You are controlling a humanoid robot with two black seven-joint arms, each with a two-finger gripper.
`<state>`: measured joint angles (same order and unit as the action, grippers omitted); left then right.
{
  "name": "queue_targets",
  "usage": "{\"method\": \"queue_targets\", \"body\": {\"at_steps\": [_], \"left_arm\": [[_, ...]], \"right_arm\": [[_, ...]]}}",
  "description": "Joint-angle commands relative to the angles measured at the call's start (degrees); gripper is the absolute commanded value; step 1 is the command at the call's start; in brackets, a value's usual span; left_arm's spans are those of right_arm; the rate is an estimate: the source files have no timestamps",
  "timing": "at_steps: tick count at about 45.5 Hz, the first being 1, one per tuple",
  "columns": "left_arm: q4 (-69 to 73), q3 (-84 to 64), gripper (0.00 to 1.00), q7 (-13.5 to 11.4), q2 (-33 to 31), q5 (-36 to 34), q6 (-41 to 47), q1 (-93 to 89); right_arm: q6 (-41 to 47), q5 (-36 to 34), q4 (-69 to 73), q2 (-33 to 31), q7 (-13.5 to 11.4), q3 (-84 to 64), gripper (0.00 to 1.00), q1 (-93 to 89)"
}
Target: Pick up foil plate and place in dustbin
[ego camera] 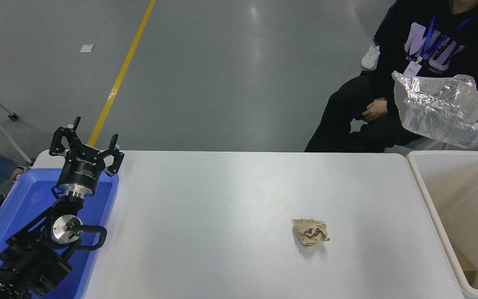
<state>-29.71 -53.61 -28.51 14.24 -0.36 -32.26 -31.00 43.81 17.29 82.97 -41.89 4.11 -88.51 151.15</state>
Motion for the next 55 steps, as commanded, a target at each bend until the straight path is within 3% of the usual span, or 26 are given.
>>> {"method": "queue_targets", "body": {"at_steps": [1,6,13,20,27,39,55], "left_arm": [[0.01,0.00,0.98,0.03,0.00,0.01,0.01,-0.03],[0.01,0.00,0.98,0.03,0.00,0.01,0.01,0.06],[0.01,0.00,0.98,-0.06,0.00,0.01,0.01,0.06],[0.01,0.00,0.98,-0.06,0.00,0.01,0.01,0.06],[0.01,0.00,0.98,-0.06,0.00,0.01,0.01,0.06],[0.01,0.00,0.98,-0.06,0.00,0.01,0.01,0.06],[0.01,0.00,0.98,-0.06,0.00,0.01,0.01,0.06]], "right_arm": [[1.19,-0.33,0.44,0.93,-0.07,-4.56,0.00,5.12],[-0.47,-0.33,-0.52,-0.47,-0.42,-9.04,0.00,4.94],[-8.20,-0.24,-5.17,-8.55,-0.60,-14.06,0.00,-1.45],[-23.30,-0.50,-12.73,-16.73,-0.33,-10.55,0.00,-18.94],[-41.24,-3.40,-18.27,-18.05,-0.42,0.68,0.00,-44.24],[-50.92,-6.66,-31.62,-11.91,-0.68,33.12,0.00,-86.26],[-52.24,-6.74,-64.66,4.52,-0.68,51.33,0.00,-113.70]]}}
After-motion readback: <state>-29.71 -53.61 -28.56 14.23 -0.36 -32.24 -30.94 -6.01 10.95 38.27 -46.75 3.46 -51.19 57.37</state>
